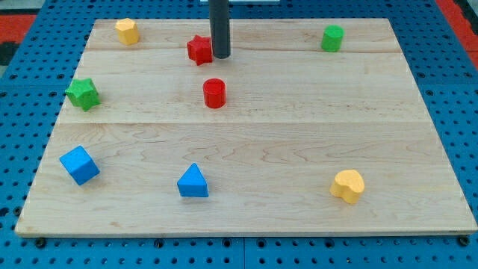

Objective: Push the red star closer to the red circle

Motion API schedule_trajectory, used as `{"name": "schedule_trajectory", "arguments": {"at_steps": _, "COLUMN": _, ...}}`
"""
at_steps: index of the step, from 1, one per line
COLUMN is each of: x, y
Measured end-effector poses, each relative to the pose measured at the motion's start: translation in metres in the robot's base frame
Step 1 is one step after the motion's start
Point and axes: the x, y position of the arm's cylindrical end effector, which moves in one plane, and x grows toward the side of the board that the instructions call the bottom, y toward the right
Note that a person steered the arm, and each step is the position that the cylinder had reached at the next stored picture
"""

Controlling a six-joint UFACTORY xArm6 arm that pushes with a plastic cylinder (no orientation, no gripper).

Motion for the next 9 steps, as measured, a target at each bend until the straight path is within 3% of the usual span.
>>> {"name": "schedule_trajectory", "arguments": {"at_steps": 1, "x": -0.033, "y": 0.062}}
{"name": "schedule_trajectory", "arguments": {"at_steps": 7, "x": -0.030, "y": 0.067}}
{"name": "schedule_trajectory", "arguments": {"at_steps": 8, "x": -0.063, "y": 0.038}}
{"name": "schedule_trajectory", "arguments": {"at_steps": 9, "x": -0.076, "y": -0.039}}
